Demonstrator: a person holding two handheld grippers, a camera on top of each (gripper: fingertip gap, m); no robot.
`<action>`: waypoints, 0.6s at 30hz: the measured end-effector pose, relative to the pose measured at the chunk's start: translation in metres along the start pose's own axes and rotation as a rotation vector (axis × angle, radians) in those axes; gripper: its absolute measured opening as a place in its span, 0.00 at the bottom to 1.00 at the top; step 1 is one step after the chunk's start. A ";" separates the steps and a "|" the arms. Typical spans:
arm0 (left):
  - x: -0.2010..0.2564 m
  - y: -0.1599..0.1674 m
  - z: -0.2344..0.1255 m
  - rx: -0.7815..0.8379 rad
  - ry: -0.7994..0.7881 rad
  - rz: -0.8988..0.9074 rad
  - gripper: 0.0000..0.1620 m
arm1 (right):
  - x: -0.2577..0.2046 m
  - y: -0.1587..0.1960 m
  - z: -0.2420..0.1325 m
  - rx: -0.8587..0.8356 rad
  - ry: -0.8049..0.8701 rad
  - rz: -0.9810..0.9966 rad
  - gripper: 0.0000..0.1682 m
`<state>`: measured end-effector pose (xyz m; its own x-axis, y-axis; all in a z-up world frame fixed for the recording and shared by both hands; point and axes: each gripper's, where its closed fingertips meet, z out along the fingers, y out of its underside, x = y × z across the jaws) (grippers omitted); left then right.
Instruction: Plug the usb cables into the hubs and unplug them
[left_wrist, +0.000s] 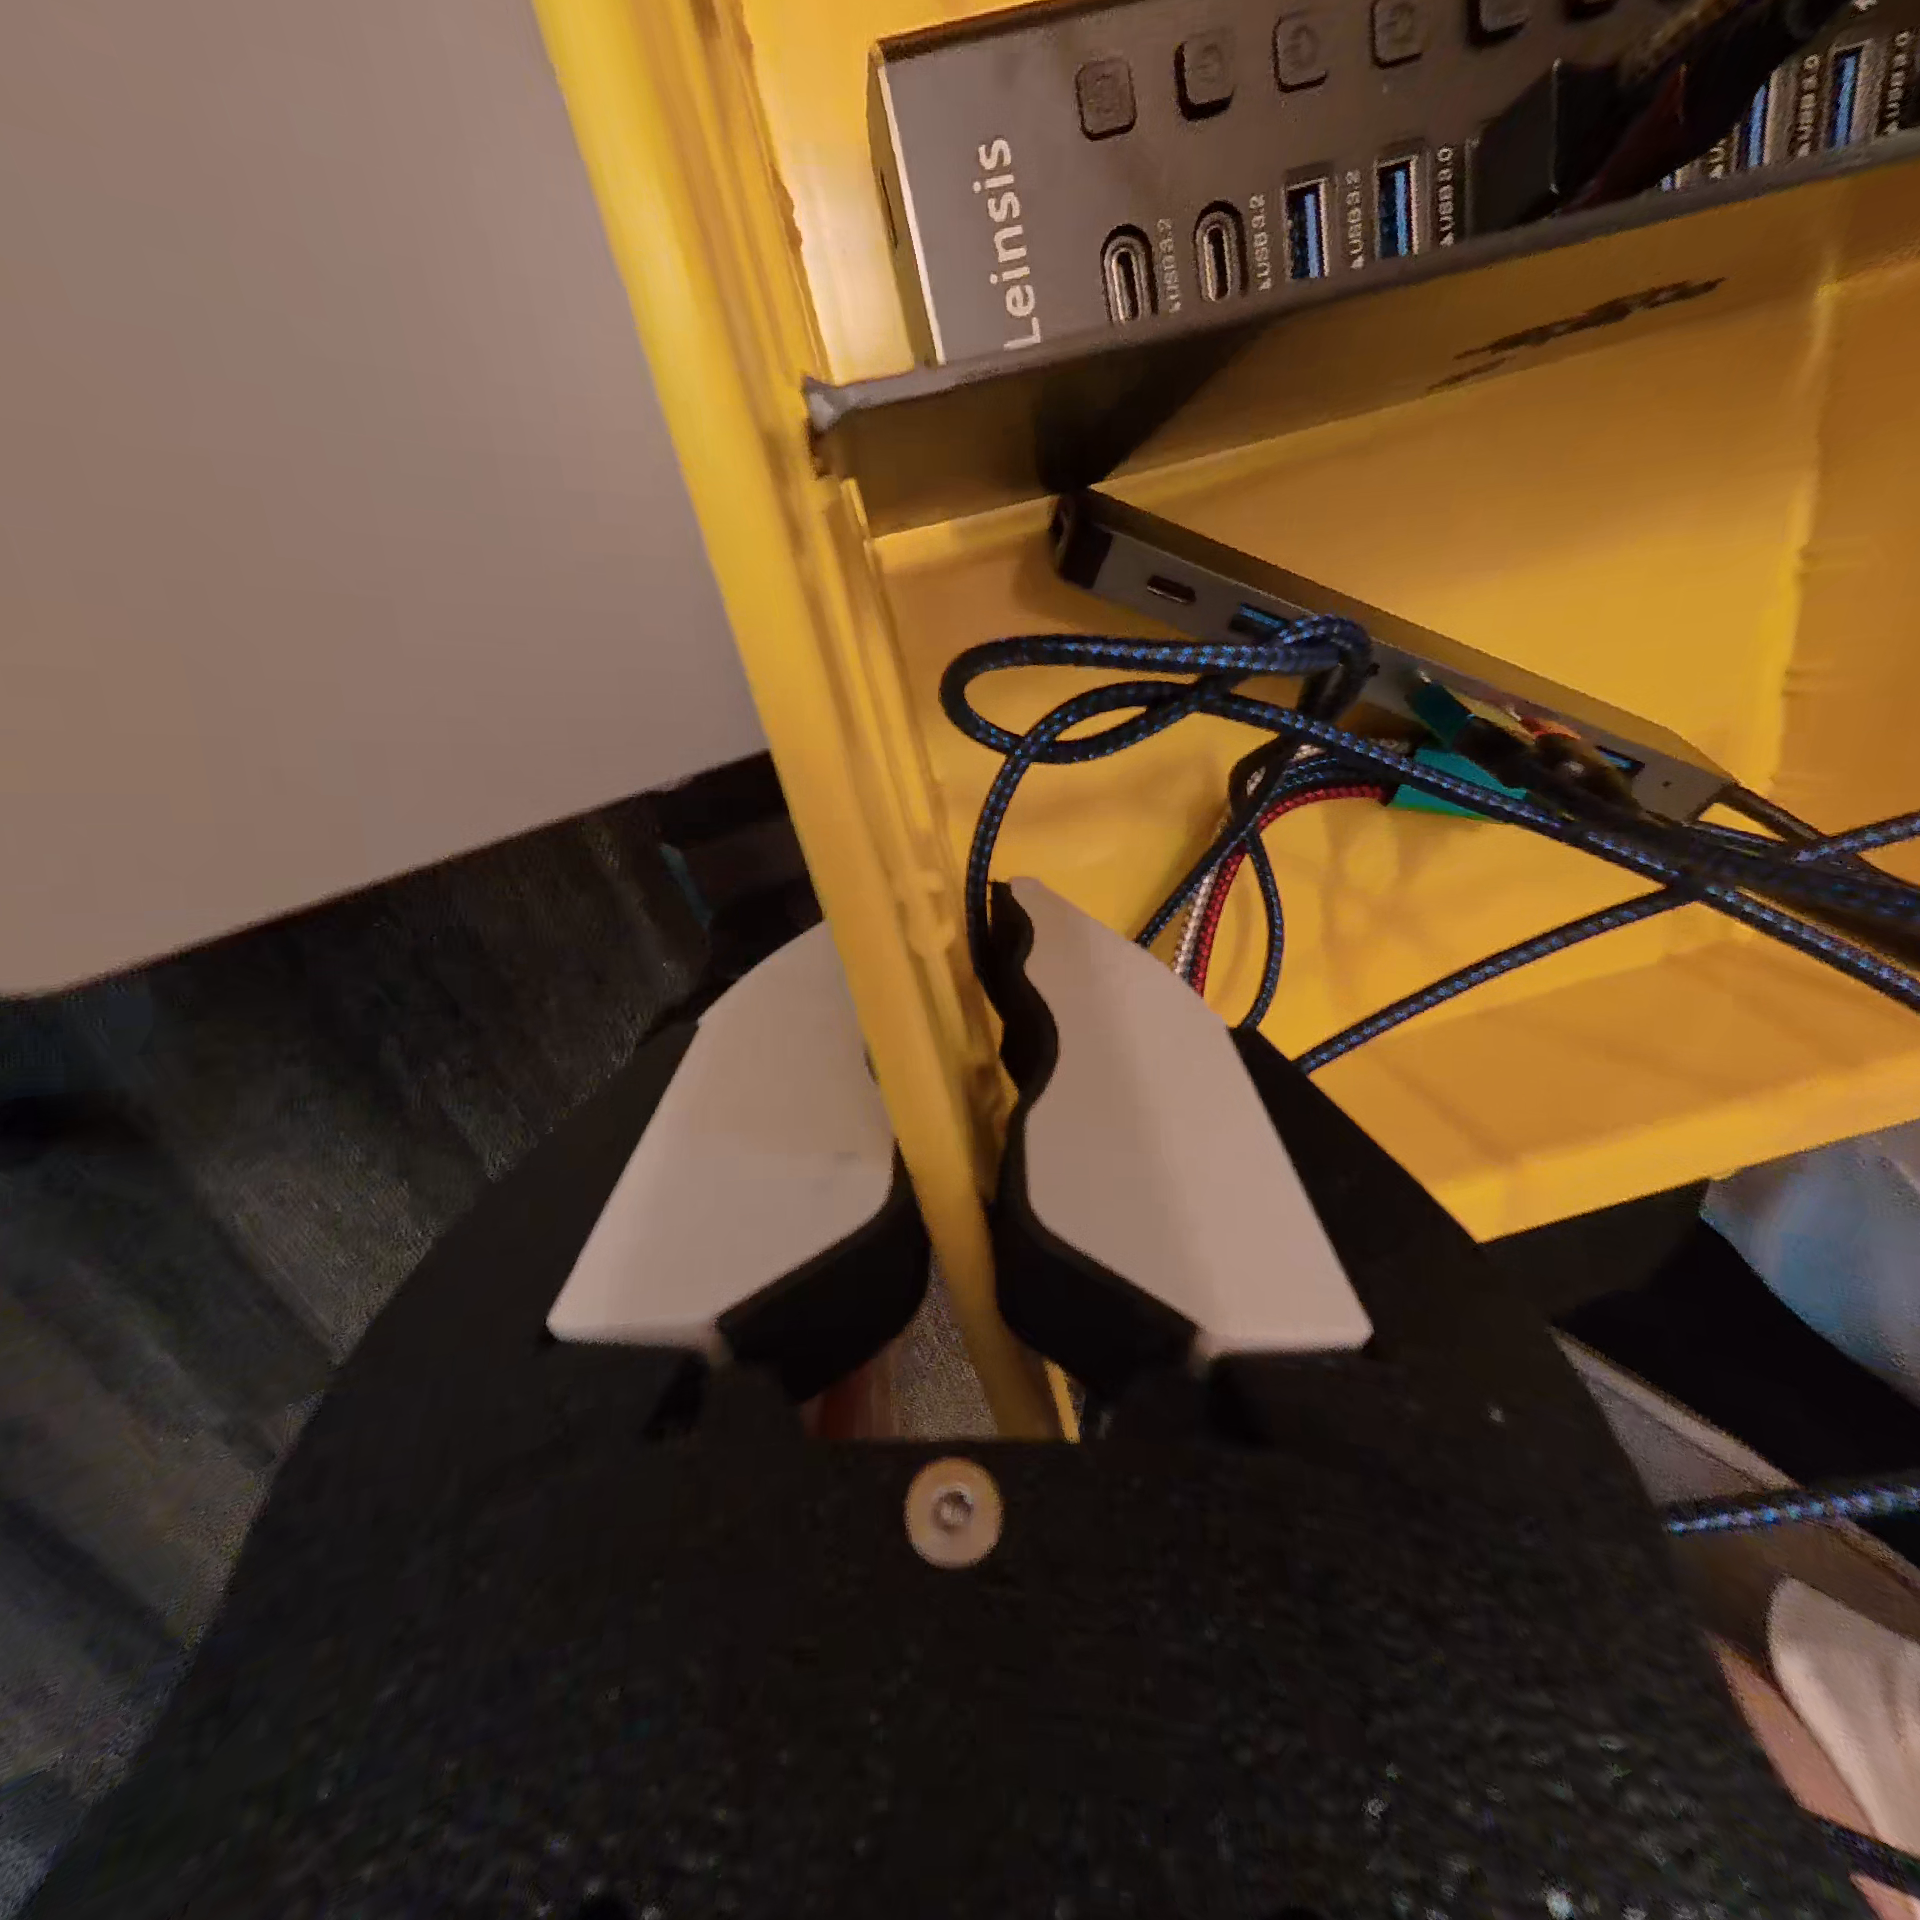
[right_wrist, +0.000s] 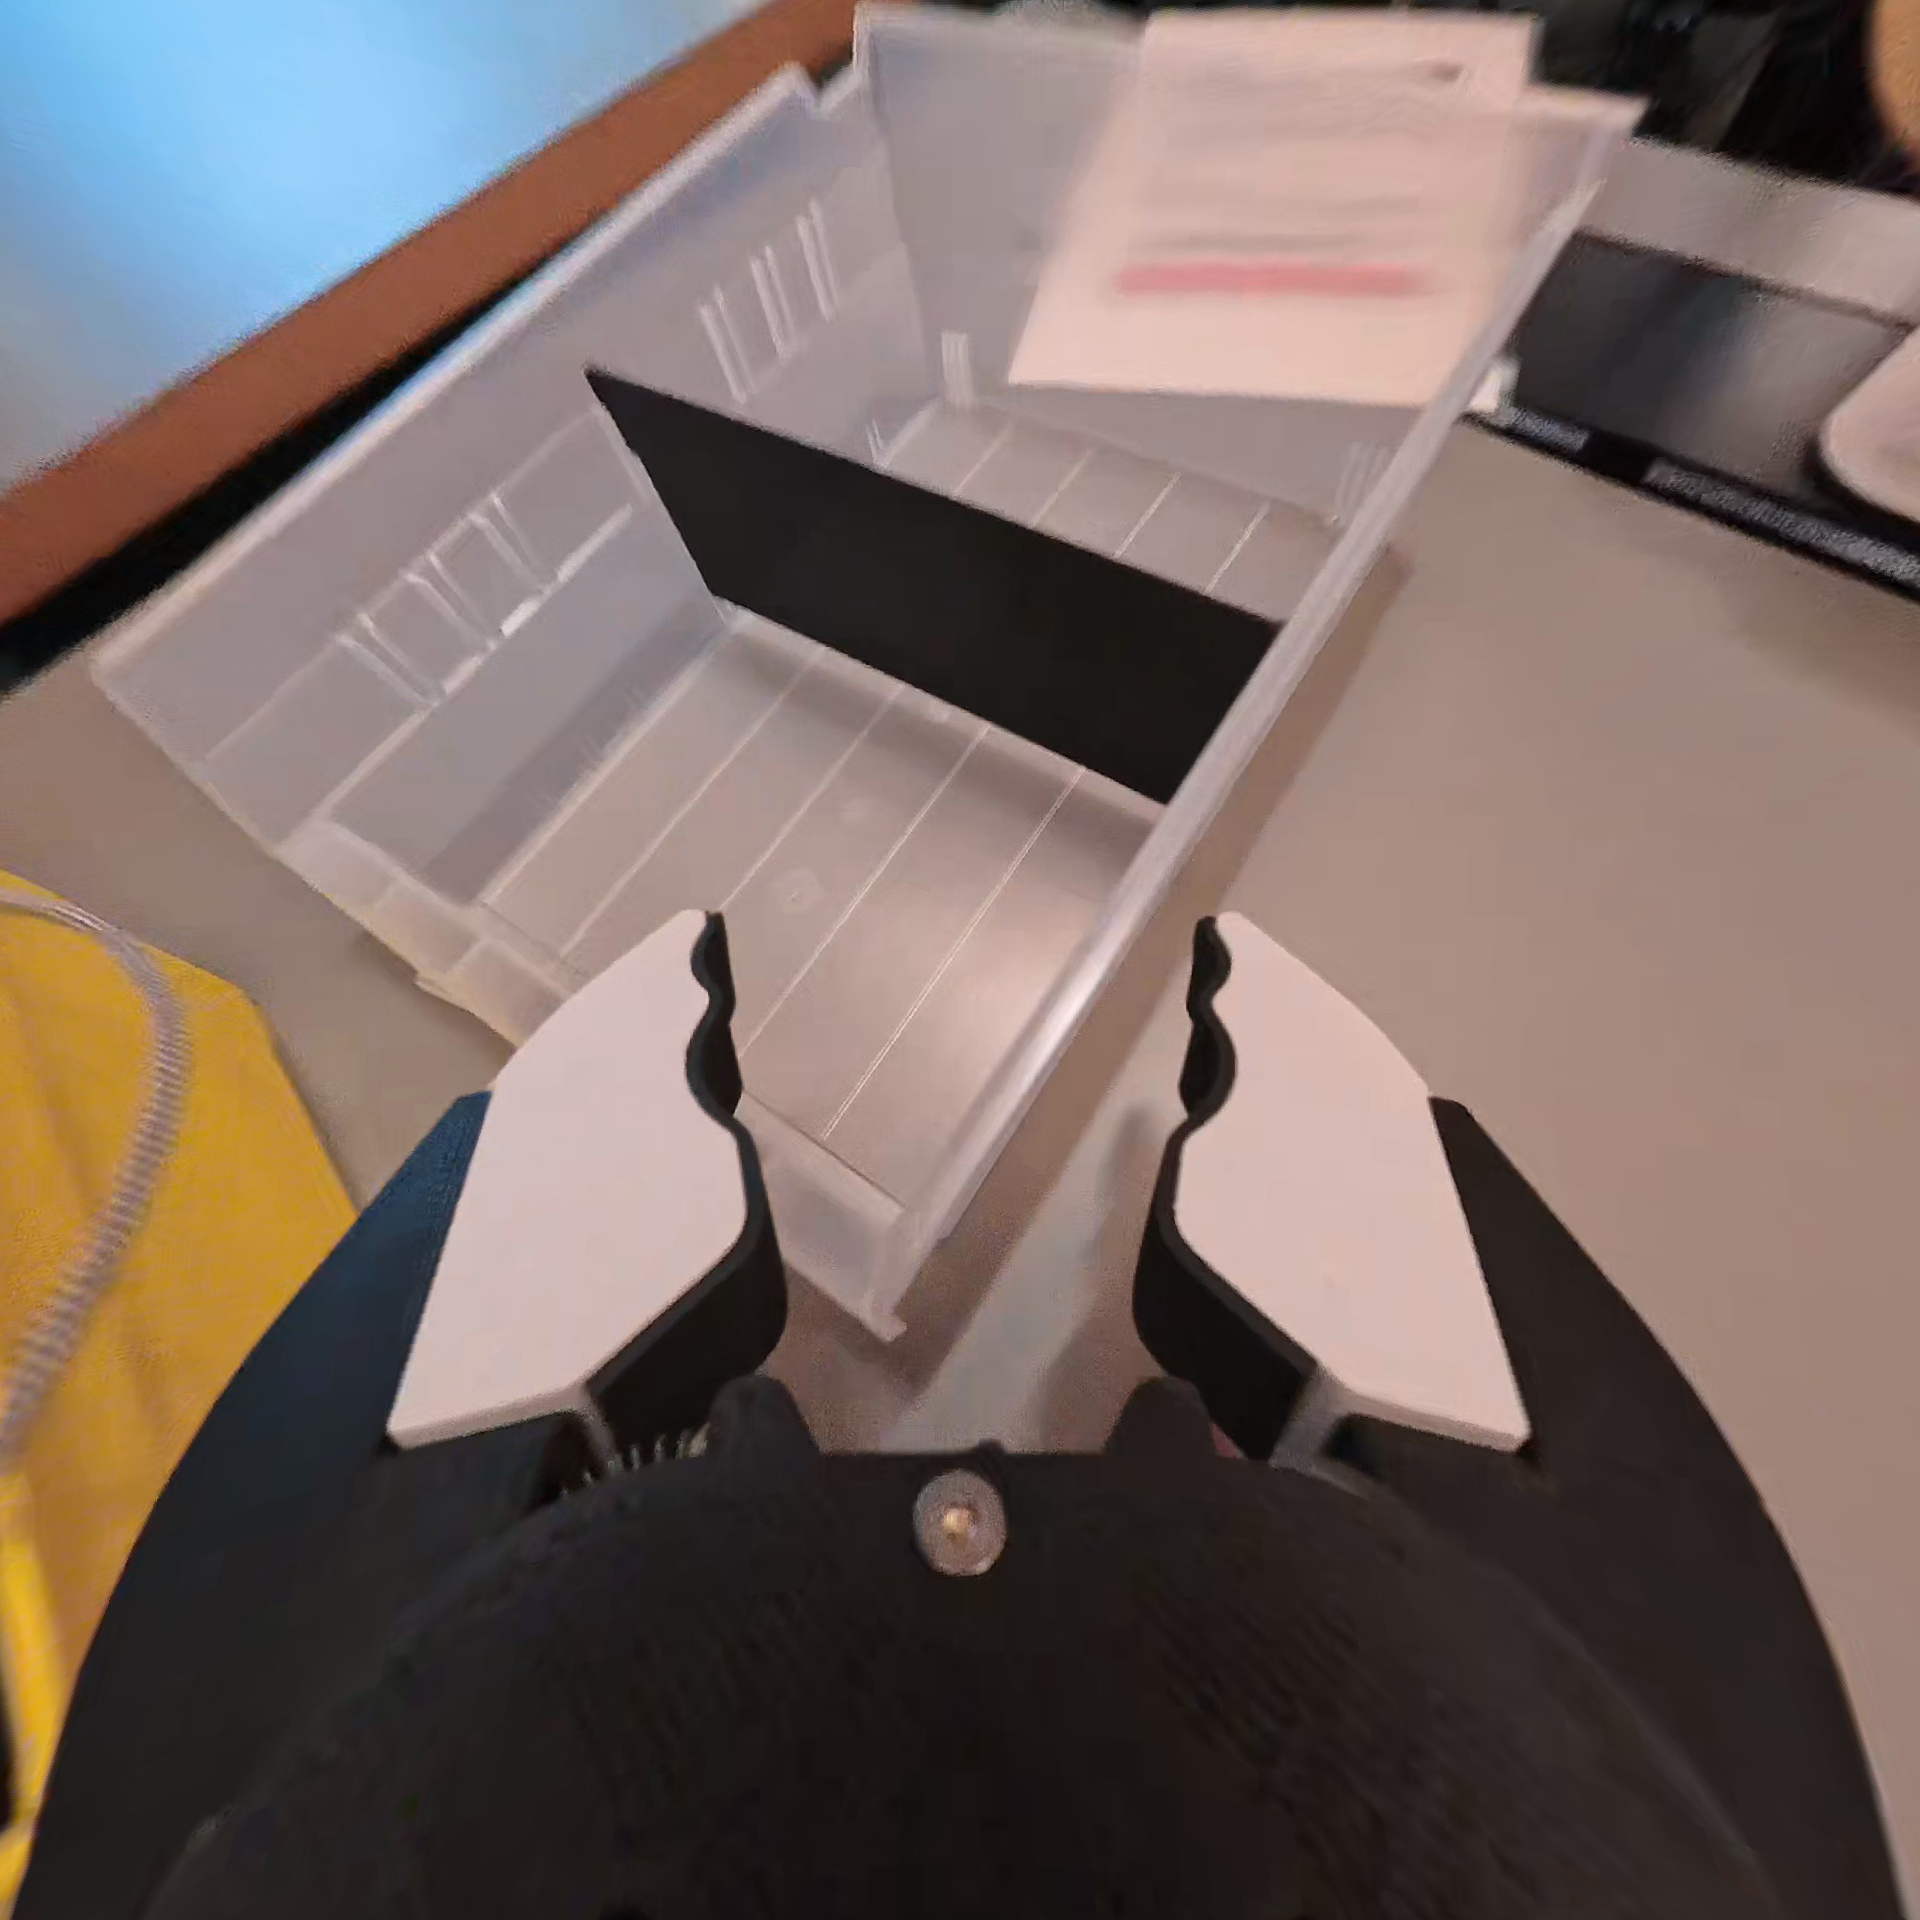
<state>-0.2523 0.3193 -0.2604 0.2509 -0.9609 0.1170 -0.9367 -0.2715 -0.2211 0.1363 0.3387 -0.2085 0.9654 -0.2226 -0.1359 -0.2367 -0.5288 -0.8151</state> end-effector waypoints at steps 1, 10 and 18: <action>-0.008 0.006 -0.002 0.001 -0.006 -0.025 0.06 | -0.001 0.005 0.010 -0.031 -0.004 -0.025 0.46; -0.060 0.038 -0.015 0.048 -0.066 -0.282 0.05 | 0.070 -0.001 0.009 0.030 0.225 -0.130 0.05; -0.078 0.023 -0.014 0.098 -0.067 -0.334 0.05 | 0.096 -0.028 -0.107 0.181 0.243 -0.291 0.05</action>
<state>-0.2966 0.3889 -0.2610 0.5580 -0.8186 0.1359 -0.7731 -0.5723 -0.2735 0.2237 0.2444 -0.1389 0.9300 -0.2835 0.2341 0.0861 -0.4510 -0.8883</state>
